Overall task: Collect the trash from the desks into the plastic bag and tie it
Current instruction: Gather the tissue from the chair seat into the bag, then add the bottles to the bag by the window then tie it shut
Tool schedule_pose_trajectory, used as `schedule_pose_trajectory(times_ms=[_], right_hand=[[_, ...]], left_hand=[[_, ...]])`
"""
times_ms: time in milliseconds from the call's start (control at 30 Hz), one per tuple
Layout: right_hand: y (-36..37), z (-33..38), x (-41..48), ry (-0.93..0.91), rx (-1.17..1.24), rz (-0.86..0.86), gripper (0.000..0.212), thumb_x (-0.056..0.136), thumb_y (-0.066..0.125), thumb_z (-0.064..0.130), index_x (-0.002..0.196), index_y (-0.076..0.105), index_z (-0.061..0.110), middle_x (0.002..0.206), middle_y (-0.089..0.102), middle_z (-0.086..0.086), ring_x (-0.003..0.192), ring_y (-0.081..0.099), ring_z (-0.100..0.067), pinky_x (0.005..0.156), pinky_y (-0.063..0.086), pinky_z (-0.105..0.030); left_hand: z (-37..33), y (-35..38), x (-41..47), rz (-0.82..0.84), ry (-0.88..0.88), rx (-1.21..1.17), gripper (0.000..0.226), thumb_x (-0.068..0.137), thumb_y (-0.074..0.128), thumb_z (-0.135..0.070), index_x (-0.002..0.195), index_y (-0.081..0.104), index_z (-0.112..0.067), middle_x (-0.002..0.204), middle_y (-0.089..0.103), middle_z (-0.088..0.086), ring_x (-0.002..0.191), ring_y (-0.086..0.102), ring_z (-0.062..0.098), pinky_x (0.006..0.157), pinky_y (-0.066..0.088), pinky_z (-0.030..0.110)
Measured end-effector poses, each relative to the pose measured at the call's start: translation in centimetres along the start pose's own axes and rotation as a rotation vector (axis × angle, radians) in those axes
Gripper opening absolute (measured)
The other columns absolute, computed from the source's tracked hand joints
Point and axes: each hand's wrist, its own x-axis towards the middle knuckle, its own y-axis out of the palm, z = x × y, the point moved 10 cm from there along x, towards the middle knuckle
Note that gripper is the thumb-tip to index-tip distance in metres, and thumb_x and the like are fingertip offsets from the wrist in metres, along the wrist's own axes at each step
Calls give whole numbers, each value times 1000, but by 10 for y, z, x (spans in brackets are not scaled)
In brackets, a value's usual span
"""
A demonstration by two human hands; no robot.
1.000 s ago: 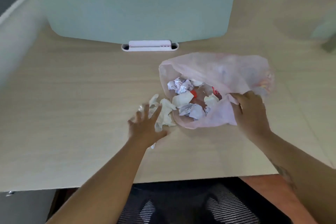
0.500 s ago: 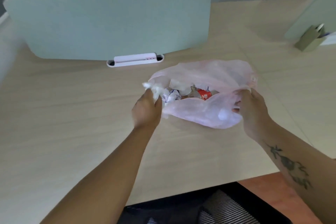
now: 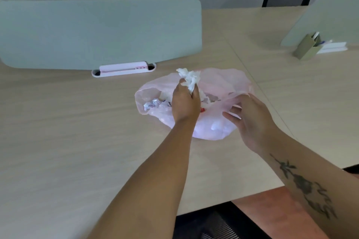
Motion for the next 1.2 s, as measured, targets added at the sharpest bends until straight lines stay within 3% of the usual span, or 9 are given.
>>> schedule_pose_trajectory(times_ms=[267, 400, 467, 533, 700, 800, 900, 1100, 1200], right_hand=[[-18, 1, 3, 103, 224, -112, 23, 87, 42, 8, 92, 64, 4, 102, 74, -13, 98, 71, -26, 94, 53, -38], [-38, 12, 8, 104, 225, -205, 22, 87, 41, 9, 78, 61, 8, 87, 73, -10, 92, 71, -28, 89, 55, -37], [-46, 15, 9, 118, 236, -232, 21, 87, 40, 9, 78, 59, 10, 93, 70, -10, 89, 69, -27, 83, 55, -35], [-55, 20, 7, 119, 230, -236, 20, 86, 39, 9, 77, 56, 10, 84, 67, -7, 70, 64, -23, 66, 53, -31], [-64, 18, 0, 128, 166, -207, 29, 87, 36, 10, 62, 49, 15, 45, 52, 4, 37, 49, -12, 47, 39, -23], [-68, 24, 2, 99, 106, -213, 25, 84, 36, 8, 69, 56, 11, 47, 59, 2, 50, 58, -16, 49, 47, -24], [-78, 32, 13, 82, 124, -258, 20, 81, 33, 5, 79, 52, 11, 73, 60, -5, 65, 58, -23, 53, 47, -24], [-115, 31, 33, 137, 198, -424, 21, 95, 31, 12, 102, 51, 12, 87, 53, -7, 67, 51, -21, 52, 39, -22], [-119, 27, 39, 169, 221, -455, 28, 96, 31, 16, 112, 52, 9, 85, 50, -6, 62, 46, -19, 51, 35, -23]], left_hand=[[-3, 74, -51, 648, 352, 406, 31, 95, 46, -37, 112, 66, -20, 104, 72, 4, 97, 64, 28, 78, 49, 36], [-12, 101, -73, 927, 332, 445, 32, 93, 49, -40, 85, 67, -14, 70, 61, -2, 75, 59, 33, 57, 35, 30], [-30, 108, -72, 899, 427, 463, 26, 92, 50, -37, 99, 67, -19, 72, 61, -9, 77, 57, 31, 58, 36, 28], [-43, 114, -60, 794, 455, 494, 40, 93, 49, -33, 131, 55, -26, 107, 69, -3, 98, 62, 28, 73, 45, 32], [-24, 82, 18, 294, -12, 255, 26, 92, 49, -35, 104, 66, -19, 102, 72, 9, 97, 66, 31, 76, 47, 32], [-24, 110, 22, 515, 188, 553, 62, 96, 31, -63, 147, 37, -29, 142, 53, 7, 128, 49, 35, 100, 40, 47], [9, 117, 3, 781, 84, 569, 93, 73, 23, -92, 145, 37, -34, 142, 53, 3, 124, 51, 29, 102, 39, 45], [-33, 62, -60, 582, 998, 607, 52, 95, 35, -42, 138, 50, -16, 127, 63, 13, 109, 61, 36, 93, 47, 43], [-24, 17, -54, 233, 962, 688, 31, 89, 45, -32, 115, 57, -19, 109, 63, 18, 95, 58, 42, 81, 42, 52]])
